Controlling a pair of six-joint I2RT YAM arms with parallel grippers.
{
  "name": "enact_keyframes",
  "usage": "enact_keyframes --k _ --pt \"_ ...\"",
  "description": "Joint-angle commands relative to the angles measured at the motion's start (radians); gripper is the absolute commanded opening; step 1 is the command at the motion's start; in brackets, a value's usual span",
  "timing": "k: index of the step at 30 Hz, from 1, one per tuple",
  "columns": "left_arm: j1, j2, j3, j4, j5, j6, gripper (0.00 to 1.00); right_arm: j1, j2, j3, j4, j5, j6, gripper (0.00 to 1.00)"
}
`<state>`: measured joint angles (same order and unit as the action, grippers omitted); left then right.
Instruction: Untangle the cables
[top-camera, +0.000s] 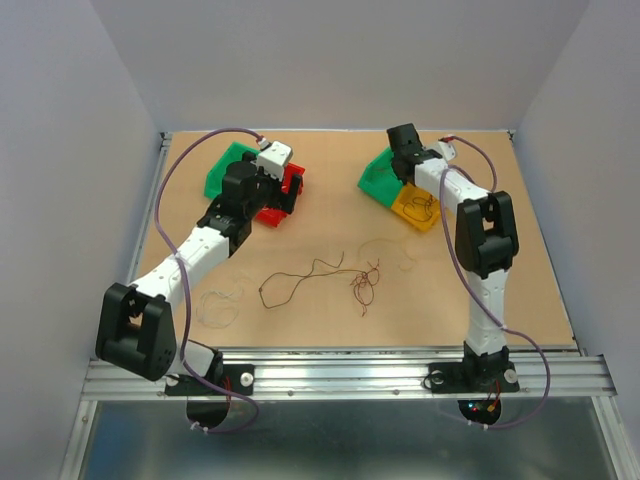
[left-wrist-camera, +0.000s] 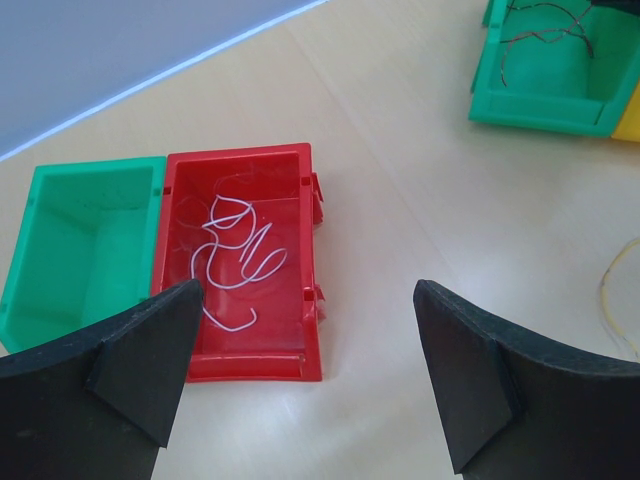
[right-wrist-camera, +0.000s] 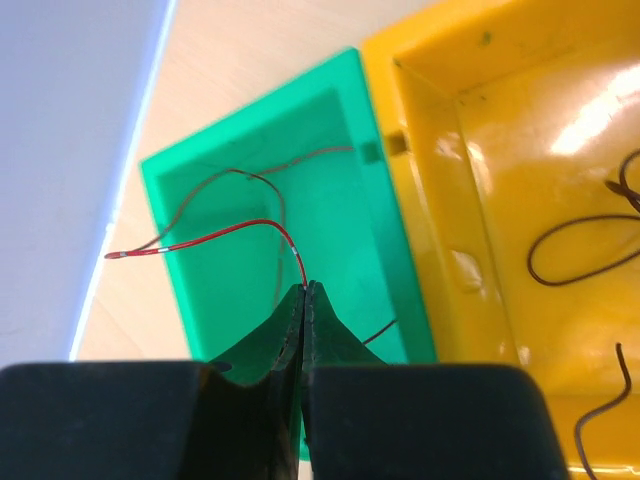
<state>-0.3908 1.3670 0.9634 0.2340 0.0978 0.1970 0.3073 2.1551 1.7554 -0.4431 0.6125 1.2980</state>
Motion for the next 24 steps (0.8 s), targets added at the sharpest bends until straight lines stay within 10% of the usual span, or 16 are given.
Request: enact_keyframes --k 1,24 --pt "0.003 0.009 0.035 0.022 0.011 0.002 0.99 0.0 0.028 0.105 0.007 0.073 -0.075 0.01" --pt "0.003 0.006 0.037 0.019 0.011 0.007 0.99 0.0 0.305 0.337 0.007 0.128 -0.334 0.02"
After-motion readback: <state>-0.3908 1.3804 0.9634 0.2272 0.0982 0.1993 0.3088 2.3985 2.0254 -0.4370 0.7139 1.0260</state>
